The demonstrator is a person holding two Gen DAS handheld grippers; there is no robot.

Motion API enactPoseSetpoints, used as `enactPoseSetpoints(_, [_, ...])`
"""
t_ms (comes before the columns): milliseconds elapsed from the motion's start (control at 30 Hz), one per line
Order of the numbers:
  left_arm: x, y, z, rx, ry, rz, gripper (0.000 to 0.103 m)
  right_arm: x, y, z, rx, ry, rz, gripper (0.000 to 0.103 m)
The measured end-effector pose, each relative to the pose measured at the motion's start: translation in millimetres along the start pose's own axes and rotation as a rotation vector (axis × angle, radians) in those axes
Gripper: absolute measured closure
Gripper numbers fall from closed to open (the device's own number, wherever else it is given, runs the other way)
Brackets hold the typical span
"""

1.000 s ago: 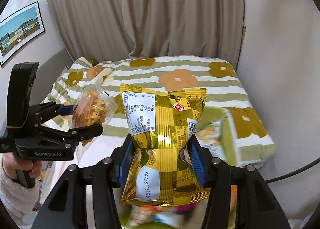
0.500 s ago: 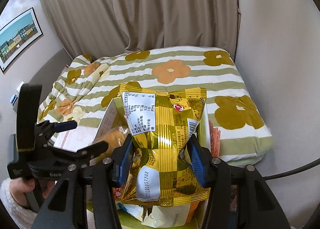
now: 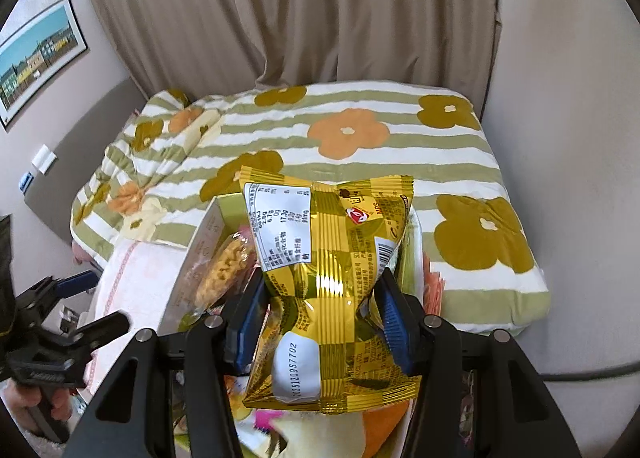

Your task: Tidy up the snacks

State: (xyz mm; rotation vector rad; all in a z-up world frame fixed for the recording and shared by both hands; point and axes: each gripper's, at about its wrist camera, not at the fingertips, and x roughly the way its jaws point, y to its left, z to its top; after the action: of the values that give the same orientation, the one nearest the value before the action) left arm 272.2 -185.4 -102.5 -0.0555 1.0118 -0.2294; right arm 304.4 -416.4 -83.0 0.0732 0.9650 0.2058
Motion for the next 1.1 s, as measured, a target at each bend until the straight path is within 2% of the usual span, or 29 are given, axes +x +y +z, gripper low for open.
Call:
enactPoseSetpoints(33, [-0.3, 0.1, -0.2, -0.003, -0.003, 0.009, 0.0, 5.7, -0.5, 4.3, -0.008, 0.007, -0.004, 0.051])
enactPoseSetpoints(67, [-0.6, 1.4, -1.3, -0.008, -0.006, 0.026, 0.0, 10.8, -1.6, 7.2, -0.015, 0.01, -0.007, 0.04])
enactPoseSetpoints(100, [-0.8, 3.0, -2.6, -0.017, -0.007, 0.04, 0.0, 17.5, -2.4, 10.2, -0.025, 0.021, -0.006, 0.019])
enactPoseSetpoints(167, [-2.3, 5.9, -6.5, -0.037, -0.006, 0.054, 0.0, 22.2, -2.4, 9.6, -0.032, 0.031, -0.011, 0.001])
enactPoseSetpoints(433, [-18.3, 19.1, -30.6, -0.051, -0.009, 0.092, 0.0, 5.7, 8.9, -24.2, -0.029, -0.011, -0.025, 0.001])
enactPoseSetpoints(633, [-54.6, 26.9, -36.9, -0.033, -0.071, 0.089, 0.0, -32.1, 34.2, -39.3, -0.012, -0.074, -0.019, 0.001])
enactPoseSetpoints(833, [-134.3, 46.2, -46.7, -0.005, -0.213, 0.096, 0.0, -100.3, 87.2, -55.9, -0.008, -0.205, -0.036, 0.001])
enactPoseSetpoints(967, [-181.0, 62.1, -66.9, 0.005, -0.3, 0.127, 0.0, -142.0, 126.3, -78.7, 0.011, -0.292, -0.076, 0.001])
enactPoseSetpoints(1100, [-214.2, 81.2, -93.7, 0.008, -0.365, 0.155, 0.0, -165.8, 153.9, -107.7, 0.02, -0.346, -0.119, 0.001])
